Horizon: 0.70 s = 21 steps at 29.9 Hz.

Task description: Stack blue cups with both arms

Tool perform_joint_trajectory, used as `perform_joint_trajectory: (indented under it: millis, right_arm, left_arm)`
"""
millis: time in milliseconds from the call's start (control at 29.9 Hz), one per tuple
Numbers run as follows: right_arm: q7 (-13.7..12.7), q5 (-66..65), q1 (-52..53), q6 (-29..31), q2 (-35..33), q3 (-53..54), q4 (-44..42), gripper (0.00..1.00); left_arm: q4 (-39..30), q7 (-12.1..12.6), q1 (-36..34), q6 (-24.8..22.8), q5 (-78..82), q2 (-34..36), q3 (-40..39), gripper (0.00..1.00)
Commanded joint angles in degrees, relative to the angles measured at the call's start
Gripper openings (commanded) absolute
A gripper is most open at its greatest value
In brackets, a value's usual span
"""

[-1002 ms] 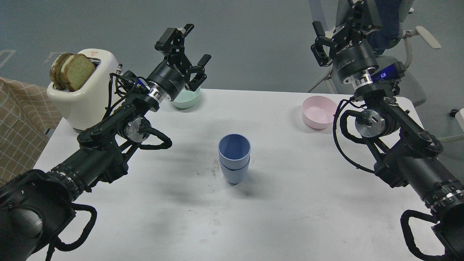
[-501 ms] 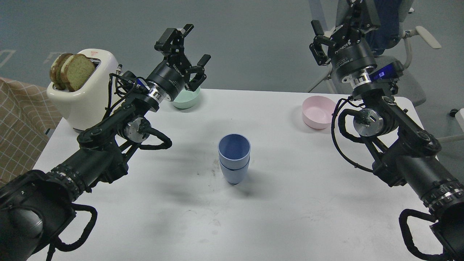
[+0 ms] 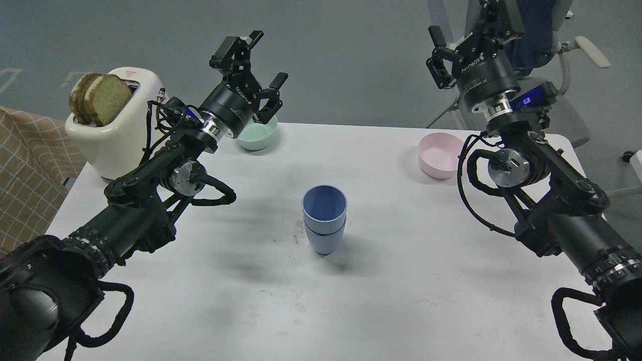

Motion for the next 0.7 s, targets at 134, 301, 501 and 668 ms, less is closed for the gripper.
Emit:
perform_joint_trajectory:
  millis: [134,301,501,668]
  right_arm:
    - [0.0,-0.1,0.0,0.0,0.0,0.0,0.0,1.00]
    - [0.0,-0.1,0.0,0.0,0.0,0.0,0.0,1.00]
    - [0.0,-0.2,0.5,0.0,0.0,0.0,-0.1,1.00]
    - [0.0,-0.2,0.5,0.0,-0.1,-0.1,-0.1,1.00]
  left_arm:
    - [0.0,0.1,0.0,0.0,0.0,0.1,-0.3,0.98]
    - [0.0,0.1,0.0,0.0,0.0,0.2,-0.3,0.98]
    - [0.0,0.1,0.0,0.0,0.0,0.1,-0.3,0.98]
    - [0.0,0.1,0.0,0.0,0.0,0.1,-0.3,0.98]
